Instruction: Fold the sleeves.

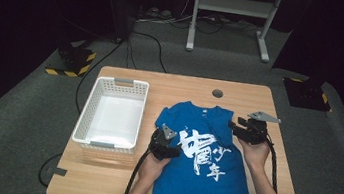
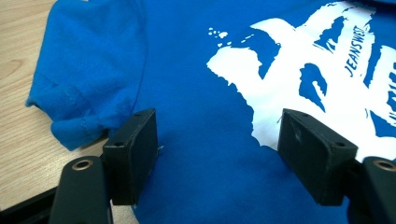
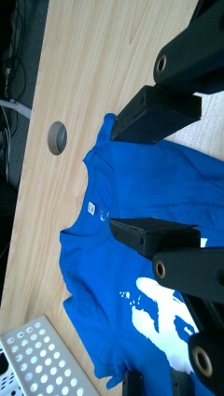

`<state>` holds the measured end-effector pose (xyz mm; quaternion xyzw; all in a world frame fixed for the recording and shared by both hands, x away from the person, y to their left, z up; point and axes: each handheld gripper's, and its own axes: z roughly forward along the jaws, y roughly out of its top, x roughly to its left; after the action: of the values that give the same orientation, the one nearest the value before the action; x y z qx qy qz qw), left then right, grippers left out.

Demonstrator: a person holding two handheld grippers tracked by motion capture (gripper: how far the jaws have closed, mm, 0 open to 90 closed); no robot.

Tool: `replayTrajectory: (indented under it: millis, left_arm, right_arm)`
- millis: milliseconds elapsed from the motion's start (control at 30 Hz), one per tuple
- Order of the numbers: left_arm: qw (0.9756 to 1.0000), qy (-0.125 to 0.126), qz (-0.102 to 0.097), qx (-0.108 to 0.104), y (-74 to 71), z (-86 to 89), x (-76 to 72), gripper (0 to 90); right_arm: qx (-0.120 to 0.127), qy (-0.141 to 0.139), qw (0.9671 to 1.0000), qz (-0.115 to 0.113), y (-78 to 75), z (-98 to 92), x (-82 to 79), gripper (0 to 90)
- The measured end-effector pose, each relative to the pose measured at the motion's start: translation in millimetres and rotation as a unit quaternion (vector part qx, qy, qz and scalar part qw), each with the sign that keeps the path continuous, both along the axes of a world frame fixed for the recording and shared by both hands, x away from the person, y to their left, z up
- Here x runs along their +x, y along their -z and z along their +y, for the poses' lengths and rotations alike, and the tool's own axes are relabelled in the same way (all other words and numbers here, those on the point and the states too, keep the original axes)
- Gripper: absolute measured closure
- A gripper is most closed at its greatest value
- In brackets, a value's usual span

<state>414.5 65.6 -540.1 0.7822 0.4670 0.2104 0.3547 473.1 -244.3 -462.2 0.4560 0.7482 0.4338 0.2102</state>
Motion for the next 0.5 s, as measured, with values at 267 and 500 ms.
replayTrajectory:
  millis: [267,500]
  left_arm:
    - [1.0,0.0,0.0,0.0,0.0,0.0,0.0,28.9]
    - [1.0,0.0,0.0,0.0,0.0,0.0,0.0,28.9]
  right_arm:
    - [0.002,-0.004,1.0,-0.008,-7.0,-2.3,-6.3,51.2]
    - [0.004,-0.007,0.9999,-0.01,-14.7,-2.2,-13.7,51.4]
